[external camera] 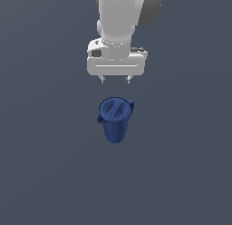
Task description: Pick up the object and move it to a goal position.
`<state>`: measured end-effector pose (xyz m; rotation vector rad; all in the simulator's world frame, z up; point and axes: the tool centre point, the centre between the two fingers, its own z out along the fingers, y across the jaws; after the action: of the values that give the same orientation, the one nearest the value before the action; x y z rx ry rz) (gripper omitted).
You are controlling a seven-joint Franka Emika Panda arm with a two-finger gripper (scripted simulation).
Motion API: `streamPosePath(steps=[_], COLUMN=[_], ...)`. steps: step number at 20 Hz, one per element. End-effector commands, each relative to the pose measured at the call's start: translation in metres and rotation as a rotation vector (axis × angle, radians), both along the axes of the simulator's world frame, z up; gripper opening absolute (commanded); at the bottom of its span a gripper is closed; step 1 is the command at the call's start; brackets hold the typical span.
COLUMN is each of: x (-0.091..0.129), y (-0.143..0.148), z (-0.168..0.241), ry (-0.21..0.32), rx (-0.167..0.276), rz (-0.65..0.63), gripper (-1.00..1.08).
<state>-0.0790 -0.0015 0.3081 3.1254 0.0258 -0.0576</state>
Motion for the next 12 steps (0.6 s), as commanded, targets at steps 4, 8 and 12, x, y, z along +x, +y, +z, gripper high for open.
streamPosePath(steps=[4,8,12], x=[0.0,0.002,0.004], y=[0.001,0.008,0.02], z=[0.002,0.012,0.03], ry=[-0.006,-0.034,-0.083], rx=[0.003,0.014,0.034], rz=[-0.002,-0.012,-0.029], gripper=[0.28,0.28,0.28])
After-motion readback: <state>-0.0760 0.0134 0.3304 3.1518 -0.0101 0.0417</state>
